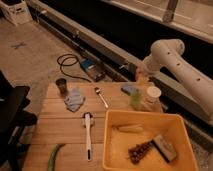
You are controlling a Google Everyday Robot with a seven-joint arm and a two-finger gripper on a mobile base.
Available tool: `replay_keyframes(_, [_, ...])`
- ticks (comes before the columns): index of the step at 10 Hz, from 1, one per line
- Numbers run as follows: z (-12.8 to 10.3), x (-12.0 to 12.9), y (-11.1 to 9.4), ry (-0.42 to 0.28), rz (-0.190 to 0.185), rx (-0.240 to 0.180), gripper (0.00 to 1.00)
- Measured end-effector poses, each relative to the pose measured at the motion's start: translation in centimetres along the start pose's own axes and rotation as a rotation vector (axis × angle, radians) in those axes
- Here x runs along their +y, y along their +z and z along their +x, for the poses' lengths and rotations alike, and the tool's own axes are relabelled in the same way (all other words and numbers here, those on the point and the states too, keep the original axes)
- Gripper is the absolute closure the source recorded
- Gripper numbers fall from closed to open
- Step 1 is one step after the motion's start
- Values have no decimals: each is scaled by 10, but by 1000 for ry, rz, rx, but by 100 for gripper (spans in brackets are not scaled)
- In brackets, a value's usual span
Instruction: Place apple in paper cup
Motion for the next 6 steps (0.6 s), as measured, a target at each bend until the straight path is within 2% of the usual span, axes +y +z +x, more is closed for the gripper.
replay_keyframes(1, [19,-5,-1,55,13,12,100])
replay_keyframes(3, [36,-8,-1,113,22,28,100])
replay_keyframes(6, [58,-7,8,199,12,38,100])
